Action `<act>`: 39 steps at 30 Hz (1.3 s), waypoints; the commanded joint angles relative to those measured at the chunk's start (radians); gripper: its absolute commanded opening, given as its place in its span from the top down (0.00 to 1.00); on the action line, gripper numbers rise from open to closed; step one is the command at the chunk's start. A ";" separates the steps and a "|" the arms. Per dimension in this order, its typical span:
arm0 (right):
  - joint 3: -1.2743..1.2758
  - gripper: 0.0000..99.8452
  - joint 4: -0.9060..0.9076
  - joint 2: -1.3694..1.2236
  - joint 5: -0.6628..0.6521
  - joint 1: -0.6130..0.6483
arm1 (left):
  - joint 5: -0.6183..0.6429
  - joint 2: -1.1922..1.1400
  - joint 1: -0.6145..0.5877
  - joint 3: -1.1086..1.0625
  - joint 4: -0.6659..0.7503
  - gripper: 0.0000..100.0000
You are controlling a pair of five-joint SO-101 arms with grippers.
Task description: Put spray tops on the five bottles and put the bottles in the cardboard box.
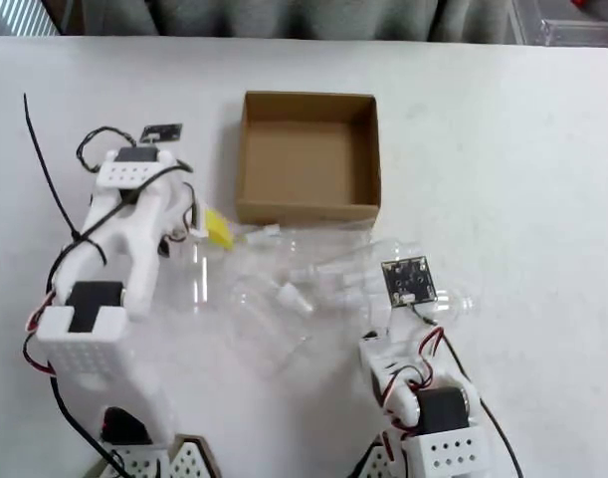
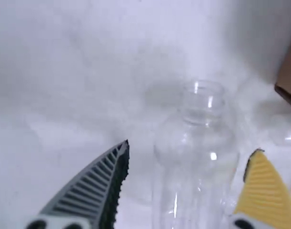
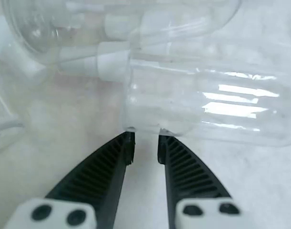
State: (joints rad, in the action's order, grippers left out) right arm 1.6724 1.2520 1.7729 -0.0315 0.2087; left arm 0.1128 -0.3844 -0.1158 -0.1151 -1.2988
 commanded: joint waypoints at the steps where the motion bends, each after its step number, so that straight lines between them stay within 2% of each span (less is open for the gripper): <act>1: 0.018 0.93 0.004 0.007 -0.011 0.007 | -0.037 0.070 -0.002 -0.008 0.011 0.63; 16: 0.018 0.93 0.004 0.007 -0.011 0.007 | -0.046 0.108 -0.001 -0.029 0.015 0.63; 21: 0.018 0.93 0.004 0.007 -0.011 0.007 | -0.040 0.229 -0.001 -0.166 0.170 0.63; 32: 0.018 0.93 0.004 0.007 -0.011 0.007 | -0.037 0.194 0.001 -0.181 0.250 0.63; 39: 0.018 0.93 0.004 0.007 -0.011 0.007 | -0.035 0.159 -0.001 -0.109 0.161 0.63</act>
State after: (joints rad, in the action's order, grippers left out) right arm 1.6724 1.2520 1.7729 -0.0315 0.2087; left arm 0.0744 -0.2325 -0.1143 -0.2762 -1.1193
